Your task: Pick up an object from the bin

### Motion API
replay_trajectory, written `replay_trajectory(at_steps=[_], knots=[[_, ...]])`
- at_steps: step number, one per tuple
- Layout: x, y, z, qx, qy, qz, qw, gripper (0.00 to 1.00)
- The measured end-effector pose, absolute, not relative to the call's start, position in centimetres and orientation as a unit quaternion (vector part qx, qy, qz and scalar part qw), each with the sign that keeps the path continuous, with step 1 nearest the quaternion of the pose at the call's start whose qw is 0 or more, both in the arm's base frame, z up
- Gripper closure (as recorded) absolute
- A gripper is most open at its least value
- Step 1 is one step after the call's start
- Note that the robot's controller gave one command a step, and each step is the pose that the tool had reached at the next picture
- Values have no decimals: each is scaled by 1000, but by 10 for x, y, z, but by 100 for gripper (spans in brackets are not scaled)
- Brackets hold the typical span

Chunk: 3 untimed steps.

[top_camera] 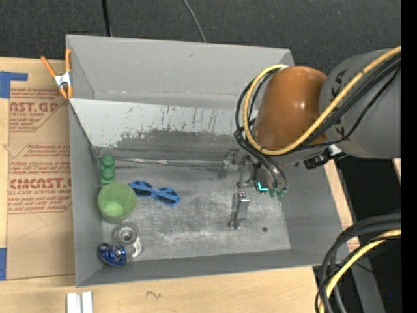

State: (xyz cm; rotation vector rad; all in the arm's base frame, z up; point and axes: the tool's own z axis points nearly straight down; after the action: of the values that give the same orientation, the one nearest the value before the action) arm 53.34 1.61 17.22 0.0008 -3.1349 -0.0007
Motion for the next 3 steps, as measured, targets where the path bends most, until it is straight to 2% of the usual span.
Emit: replay_trajectory(at_steps=[1, 2, 3], knots=[[574, 93, 75, 33, -999, -1, 0, 0], [577, 132, 72, 6, -1000, -1, -4, 0], [580, 132, 74, 6, -1000, -2, -7, 100]])
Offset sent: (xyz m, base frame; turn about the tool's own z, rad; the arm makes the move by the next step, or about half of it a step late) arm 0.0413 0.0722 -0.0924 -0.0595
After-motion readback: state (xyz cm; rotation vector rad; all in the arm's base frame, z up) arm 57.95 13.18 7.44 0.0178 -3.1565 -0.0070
